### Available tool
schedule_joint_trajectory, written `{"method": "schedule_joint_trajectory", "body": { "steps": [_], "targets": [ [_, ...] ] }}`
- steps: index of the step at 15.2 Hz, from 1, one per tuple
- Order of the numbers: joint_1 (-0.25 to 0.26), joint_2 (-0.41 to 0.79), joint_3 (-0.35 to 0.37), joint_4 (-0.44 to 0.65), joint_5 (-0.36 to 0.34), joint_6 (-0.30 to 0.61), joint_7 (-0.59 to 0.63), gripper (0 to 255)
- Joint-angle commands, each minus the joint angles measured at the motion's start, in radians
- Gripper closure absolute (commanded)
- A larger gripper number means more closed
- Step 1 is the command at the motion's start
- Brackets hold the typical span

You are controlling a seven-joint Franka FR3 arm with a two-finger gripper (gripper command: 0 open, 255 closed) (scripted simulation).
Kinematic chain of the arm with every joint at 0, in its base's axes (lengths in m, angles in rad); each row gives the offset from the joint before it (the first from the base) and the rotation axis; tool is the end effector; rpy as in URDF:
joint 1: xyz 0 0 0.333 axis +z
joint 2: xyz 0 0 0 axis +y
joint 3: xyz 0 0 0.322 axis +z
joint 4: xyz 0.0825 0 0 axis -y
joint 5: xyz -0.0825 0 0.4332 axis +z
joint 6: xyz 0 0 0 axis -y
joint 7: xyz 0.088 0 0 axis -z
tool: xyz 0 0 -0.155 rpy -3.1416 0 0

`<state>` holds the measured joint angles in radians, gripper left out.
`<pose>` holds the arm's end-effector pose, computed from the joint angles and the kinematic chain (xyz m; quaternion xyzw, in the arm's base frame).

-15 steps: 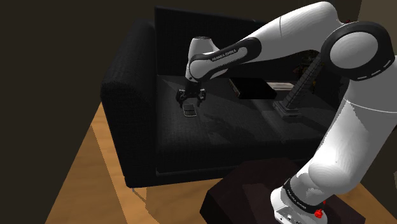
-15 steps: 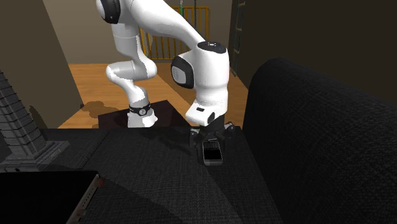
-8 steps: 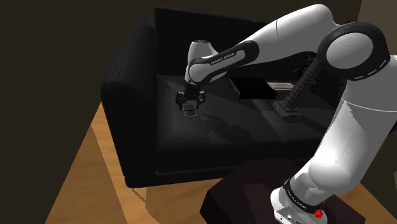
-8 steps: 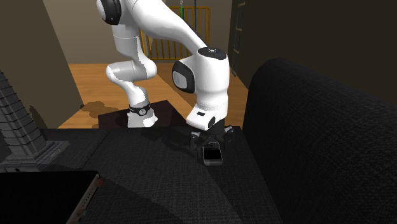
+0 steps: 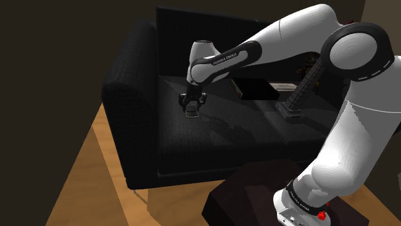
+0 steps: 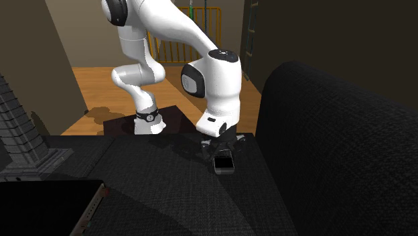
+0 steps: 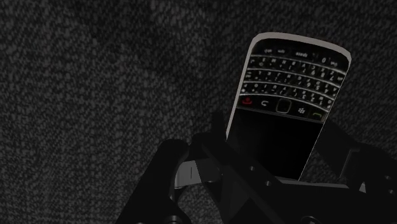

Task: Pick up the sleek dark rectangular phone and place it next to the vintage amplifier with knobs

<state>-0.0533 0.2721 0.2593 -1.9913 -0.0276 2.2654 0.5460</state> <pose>0.6280 0.1287 0.2587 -0.9860 0.1652 0.0034 0.0242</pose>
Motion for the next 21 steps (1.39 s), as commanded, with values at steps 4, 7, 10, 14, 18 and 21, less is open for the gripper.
{"method": "schedule_joint_trajectory", "body": {
  "steps": [4, 7, 10, 14, 18, 21],
  "targets": [
    [0.0, 0.001, 0.0, -0.001, 0.0, 0.001, -0.001, 255],
    [-0.001, -0.014, 0.002, 0.008, 0.005, -0.022, -0.002, 255],
    [-0.003, -0.035, 0.004, 0.023, 0.011, -0.058, -0.006, 255],
    [-0.006, -0.06, 0.006, 0.046, 0.019, -0.106, -0.009, 255],
    [-0.007, -0.083, 0.008, 0.073, 0.026, -0.154, -0.012, 255],
    [-0.008, -0.098, 0.009, 0.096, 0.03, -0.191, -0.014, 255]
  ]
}}
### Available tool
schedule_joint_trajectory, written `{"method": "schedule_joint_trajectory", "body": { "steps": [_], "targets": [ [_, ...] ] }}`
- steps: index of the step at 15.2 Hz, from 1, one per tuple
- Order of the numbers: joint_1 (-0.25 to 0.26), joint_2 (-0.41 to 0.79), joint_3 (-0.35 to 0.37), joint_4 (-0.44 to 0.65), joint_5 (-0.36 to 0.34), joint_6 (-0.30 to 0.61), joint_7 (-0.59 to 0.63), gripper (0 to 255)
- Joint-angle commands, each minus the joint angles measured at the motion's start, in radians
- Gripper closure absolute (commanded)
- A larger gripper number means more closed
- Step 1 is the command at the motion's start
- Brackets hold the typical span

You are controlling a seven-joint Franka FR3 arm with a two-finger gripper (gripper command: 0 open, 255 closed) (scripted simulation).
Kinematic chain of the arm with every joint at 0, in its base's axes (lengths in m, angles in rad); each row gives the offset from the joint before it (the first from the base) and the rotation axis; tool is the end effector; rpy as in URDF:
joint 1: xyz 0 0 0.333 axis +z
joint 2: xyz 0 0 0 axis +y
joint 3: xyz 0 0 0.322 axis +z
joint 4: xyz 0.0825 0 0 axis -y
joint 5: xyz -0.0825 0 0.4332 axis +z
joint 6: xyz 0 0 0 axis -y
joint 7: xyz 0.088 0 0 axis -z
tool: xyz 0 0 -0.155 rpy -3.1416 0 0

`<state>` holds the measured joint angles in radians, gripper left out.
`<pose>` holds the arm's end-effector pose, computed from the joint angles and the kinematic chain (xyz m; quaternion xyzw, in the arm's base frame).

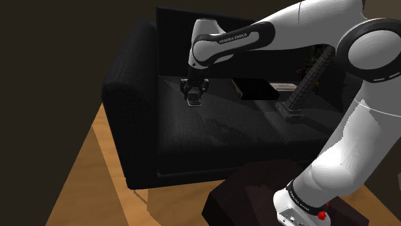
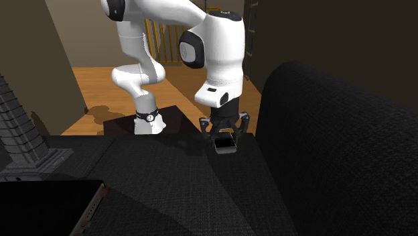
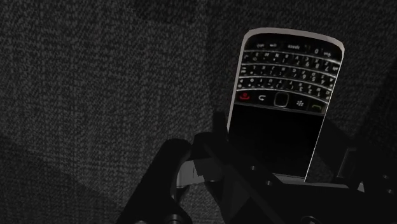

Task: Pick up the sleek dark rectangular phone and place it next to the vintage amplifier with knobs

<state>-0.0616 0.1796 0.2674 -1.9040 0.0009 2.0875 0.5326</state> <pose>0.6322 0.1288 0.3438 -0.9860 0.1650 0.0039 0.0242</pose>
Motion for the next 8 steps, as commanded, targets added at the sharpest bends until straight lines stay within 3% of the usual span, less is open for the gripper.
{"method": "schedule_joint_trajectory", "body": {
  "steps": [1, 8],
  "targets": [
    [0.0, -0.01, 0.001, 0.016, 0.003, -0.026, -0.001, 255],
    [-0.002, -0.036, 0.002, 0.078, 0.01, -0.114, -0.003, 255]
  ]
}}
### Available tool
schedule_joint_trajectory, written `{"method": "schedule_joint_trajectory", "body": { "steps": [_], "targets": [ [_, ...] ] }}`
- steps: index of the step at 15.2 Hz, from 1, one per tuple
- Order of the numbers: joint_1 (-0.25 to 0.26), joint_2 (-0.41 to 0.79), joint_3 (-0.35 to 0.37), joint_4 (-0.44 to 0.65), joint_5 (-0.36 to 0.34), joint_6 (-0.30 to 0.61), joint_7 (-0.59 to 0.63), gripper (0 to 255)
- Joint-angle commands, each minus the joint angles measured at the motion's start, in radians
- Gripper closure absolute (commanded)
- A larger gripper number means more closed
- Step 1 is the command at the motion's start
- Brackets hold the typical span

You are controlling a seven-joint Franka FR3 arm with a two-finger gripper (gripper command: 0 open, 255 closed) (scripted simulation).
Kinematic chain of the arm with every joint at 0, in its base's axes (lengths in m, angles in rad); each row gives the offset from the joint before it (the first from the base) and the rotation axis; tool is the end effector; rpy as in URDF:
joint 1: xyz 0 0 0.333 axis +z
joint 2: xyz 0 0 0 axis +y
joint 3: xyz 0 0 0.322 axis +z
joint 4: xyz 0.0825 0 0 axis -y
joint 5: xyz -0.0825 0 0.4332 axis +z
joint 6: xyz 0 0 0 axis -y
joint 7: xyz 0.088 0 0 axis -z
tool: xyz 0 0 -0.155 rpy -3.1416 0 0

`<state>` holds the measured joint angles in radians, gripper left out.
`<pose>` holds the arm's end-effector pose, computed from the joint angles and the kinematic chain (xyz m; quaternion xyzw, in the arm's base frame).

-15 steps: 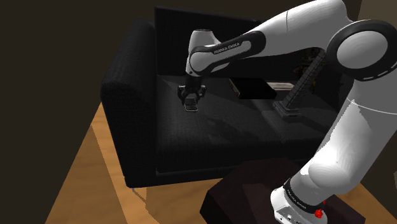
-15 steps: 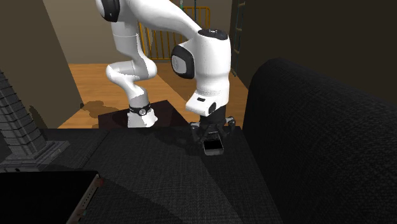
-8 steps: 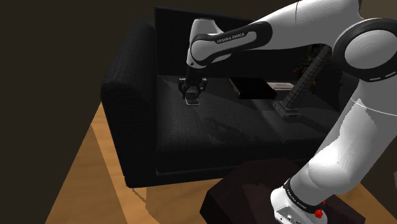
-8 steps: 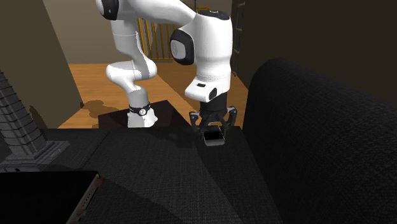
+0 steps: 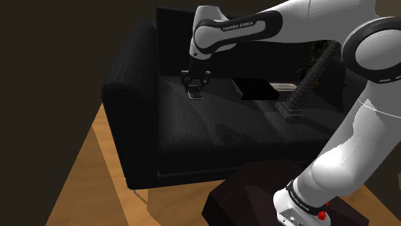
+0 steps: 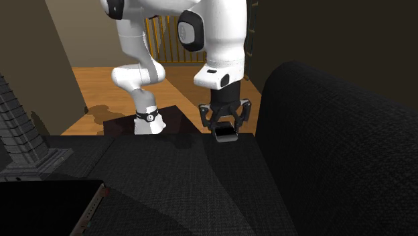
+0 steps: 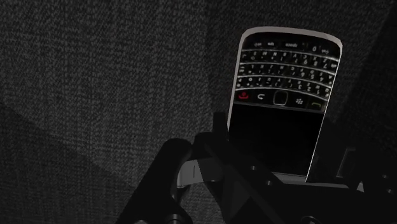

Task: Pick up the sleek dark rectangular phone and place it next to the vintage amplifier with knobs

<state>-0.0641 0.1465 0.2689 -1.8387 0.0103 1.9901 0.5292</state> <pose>0.6339 0.1287 0.3894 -0.9860 0.1649 0.0039 0.0243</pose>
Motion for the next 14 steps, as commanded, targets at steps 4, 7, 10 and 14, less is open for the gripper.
{"method": "schedule_joint_trajectory", "body": {
  "steps": [4, 7, 10, 14],
  "targets": [
    [-0.038, -0.001, -0.028, 0.022, 0.005, -0.026, -0.068, 255],
    [-0.076, 0.01, -0.056, 0.039, 0.007, -0.034, -0.134, 255],
    [-0.113, 0.03, -0.083, 0.067, 0.008, -0.044, -0.199, 255],
    [-0.161, 0.069, -0.118, 0.121, 0.008, -0.064, -0.282, 255]
  ]
}}
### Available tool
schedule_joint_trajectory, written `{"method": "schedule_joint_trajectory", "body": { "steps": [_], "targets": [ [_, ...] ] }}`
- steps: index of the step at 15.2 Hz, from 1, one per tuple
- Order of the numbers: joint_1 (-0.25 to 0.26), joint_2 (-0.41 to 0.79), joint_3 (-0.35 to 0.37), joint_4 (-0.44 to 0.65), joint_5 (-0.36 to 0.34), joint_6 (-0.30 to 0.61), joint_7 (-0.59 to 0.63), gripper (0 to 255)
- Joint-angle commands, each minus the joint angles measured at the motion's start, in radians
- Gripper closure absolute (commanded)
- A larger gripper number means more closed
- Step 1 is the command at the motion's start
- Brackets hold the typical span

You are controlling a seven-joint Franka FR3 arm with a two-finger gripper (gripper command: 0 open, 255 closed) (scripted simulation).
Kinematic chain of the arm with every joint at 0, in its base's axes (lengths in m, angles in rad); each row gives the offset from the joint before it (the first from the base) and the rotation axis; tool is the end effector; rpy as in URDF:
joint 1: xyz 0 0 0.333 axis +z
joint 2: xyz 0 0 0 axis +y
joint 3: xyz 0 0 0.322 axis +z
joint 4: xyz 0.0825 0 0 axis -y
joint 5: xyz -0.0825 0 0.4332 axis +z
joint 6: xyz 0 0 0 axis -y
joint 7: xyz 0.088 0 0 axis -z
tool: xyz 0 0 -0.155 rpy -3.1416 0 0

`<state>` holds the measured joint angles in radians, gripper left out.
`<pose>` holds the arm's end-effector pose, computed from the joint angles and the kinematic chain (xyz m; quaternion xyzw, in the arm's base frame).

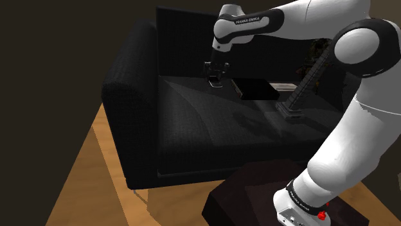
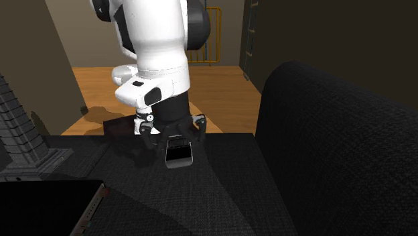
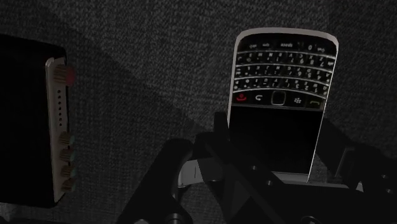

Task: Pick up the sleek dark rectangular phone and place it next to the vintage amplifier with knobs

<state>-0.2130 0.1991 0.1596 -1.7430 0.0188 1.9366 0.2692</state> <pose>0.6641 -0.0375 0.3982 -0.9859 0.1654 0.0042 0.0242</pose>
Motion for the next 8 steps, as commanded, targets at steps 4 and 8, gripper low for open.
{"method": "schedule_joint_trajectory", "body": {
  "steps": [4, 8],
  "targets": [
    [-0.06, 0.069, -0.04, 0.101, -0.001, -0.037, -0.102, 255],
    [-0.095, 0.12, -0.061, 0.162, -0.001, -0.049, -0.158, 255]
  ]
}}
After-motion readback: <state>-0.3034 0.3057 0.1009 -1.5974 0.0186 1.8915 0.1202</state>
